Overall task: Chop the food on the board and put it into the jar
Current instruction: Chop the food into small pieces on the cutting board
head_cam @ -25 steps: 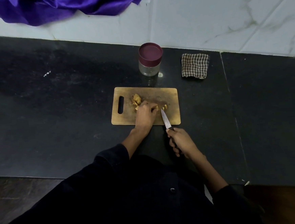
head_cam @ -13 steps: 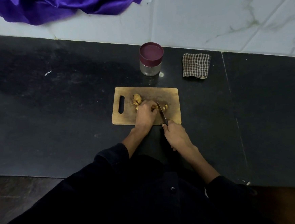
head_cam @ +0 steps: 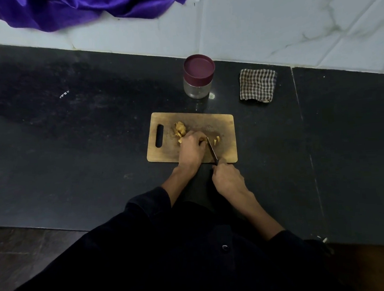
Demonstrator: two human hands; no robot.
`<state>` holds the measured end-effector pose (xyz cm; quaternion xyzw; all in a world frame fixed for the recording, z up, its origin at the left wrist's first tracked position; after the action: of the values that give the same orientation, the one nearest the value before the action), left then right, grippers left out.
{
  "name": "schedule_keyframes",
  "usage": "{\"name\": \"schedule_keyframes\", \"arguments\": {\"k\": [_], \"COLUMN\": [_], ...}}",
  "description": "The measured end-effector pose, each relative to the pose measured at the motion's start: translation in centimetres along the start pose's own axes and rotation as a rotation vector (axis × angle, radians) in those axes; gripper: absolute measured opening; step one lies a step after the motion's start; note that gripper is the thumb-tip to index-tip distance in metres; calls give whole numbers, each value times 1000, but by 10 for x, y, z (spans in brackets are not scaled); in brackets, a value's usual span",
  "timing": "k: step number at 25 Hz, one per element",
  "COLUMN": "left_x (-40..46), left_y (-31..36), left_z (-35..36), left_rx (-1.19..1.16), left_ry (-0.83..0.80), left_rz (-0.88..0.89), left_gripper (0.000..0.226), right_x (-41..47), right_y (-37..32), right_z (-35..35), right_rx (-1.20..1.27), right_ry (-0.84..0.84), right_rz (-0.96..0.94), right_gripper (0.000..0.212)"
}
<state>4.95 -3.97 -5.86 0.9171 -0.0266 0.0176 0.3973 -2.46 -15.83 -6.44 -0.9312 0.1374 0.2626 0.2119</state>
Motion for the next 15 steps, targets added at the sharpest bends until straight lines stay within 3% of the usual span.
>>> {"name": "schedule_keyframes", "arguments": {"k": [7,12,15], "left_x": [-3,-4,-2], "left_y": [2,1,0], "left_z": [0,-1,1], "left_rx": [0,-10,-9], "left_ry": [-13,7,16], "left_rz": [-6,-8,0], "left_gripper": [13,13,13], "right_x": [0,-12,-13], "right_y": [8,15,16], "right_z": [0,14,11], "right_rx": [36,455,528], "right_ry": [-66,-161,-123], "right_rz": [59,109,93], "right_gripper": [33,26,27]}}
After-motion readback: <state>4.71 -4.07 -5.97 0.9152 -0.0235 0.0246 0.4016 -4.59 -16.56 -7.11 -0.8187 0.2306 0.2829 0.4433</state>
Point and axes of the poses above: each hand's wrist, its own x-axis towards the middle knuckle, its own z-axis out of the palm, y = z × x, the point moved 7 cm from there along x, towards the middle knuckle, and after that the axes turned 4 degrees about z, right-handed, at the moved point
